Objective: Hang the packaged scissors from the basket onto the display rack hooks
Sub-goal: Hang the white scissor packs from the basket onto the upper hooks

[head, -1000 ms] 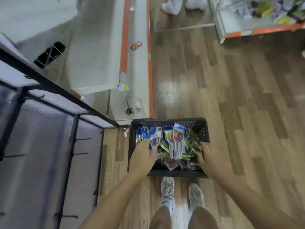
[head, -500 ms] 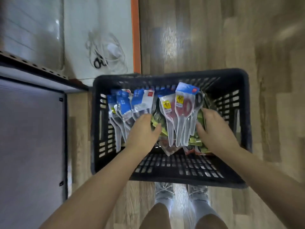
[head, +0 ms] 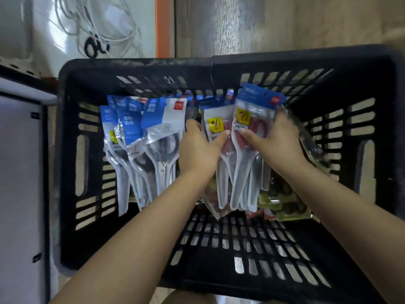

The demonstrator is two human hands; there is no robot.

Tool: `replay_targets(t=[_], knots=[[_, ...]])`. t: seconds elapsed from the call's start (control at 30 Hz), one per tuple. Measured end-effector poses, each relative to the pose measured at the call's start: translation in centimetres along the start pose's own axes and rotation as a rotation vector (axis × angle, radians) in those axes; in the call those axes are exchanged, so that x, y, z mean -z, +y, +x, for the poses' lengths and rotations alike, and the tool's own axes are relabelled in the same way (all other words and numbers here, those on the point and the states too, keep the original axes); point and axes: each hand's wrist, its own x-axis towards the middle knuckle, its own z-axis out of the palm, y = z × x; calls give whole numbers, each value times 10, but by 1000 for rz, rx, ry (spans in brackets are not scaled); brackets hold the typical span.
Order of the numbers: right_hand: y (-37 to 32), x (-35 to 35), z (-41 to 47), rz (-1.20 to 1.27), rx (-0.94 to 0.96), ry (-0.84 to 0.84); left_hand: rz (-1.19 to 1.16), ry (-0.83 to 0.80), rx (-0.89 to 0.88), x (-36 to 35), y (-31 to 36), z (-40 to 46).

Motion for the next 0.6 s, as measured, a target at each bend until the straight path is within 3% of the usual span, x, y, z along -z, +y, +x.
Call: replay_targets(t=[0.23, 0.47, 0.6], knots=[[-7, -5, 2, 454, -237, -33, -155, 10, -6, 2, -4, -6], [-17, 9, -15, 630, -403, -61, -131, 79, 29, 7, 2, -16], [-20, 22, -32, 712, -404, -77, -148, 142, 100, 13, 9, -25]])
